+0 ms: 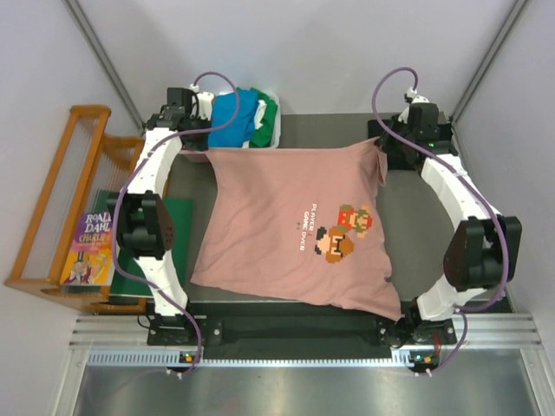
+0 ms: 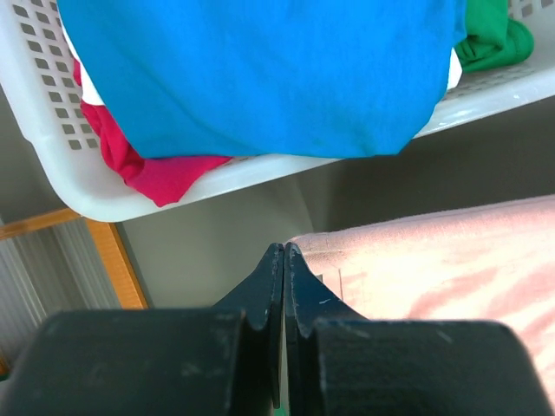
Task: Fold and stack the t-shirts
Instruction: Flatten the tshirt out
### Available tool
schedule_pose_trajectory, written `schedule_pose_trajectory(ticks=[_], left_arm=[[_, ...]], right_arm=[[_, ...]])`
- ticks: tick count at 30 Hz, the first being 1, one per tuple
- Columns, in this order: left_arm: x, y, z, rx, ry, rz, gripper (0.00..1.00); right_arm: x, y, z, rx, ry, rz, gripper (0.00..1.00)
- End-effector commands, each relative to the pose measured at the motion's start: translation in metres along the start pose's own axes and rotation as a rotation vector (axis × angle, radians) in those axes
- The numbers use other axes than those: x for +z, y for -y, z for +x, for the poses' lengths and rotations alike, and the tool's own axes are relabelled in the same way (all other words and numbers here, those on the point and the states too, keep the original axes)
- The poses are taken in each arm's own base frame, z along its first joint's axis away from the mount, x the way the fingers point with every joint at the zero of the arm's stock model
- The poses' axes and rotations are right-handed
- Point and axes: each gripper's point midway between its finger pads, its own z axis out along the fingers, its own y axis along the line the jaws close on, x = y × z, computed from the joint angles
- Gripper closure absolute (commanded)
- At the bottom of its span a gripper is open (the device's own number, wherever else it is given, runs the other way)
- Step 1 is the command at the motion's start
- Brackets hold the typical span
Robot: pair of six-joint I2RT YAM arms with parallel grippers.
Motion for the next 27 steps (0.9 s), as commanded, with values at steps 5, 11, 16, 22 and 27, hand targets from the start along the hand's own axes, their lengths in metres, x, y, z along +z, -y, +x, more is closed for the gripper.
schedule_pose_trajectory(ticks=[5,11,16,22,27], left_arm=[[-0.036,-0.005,-0.028,0.026,0.120,-0.030,1.00],[-0.051,-0.005,-0.013,0.054,0.131,-0.056,1.00],[-0.057,-0.003,-0.004,0.058,0.127,-0.057,1.00],[-0.063,-0.004,-0.009,0.053,0.136,-0.061,1.00],[-0.066,-0.009,-0.014,0.063,0.149,-0.087,1.00]], right_arm=[[0.001,-0.003,-0.025,0.021,0.057,-0.024,1.00],[-0.035,0.005,0.001,0.042,0.039,0.018,1.00],[-0.057,0.010,0.003,0.006,0.059,0.063,1.00],[-0.050,0.008,-0.002,0.013,0.025,0.073,1.00],[-0.035,0.016,-0.001,0.009,0.007,0.104,1.00]])
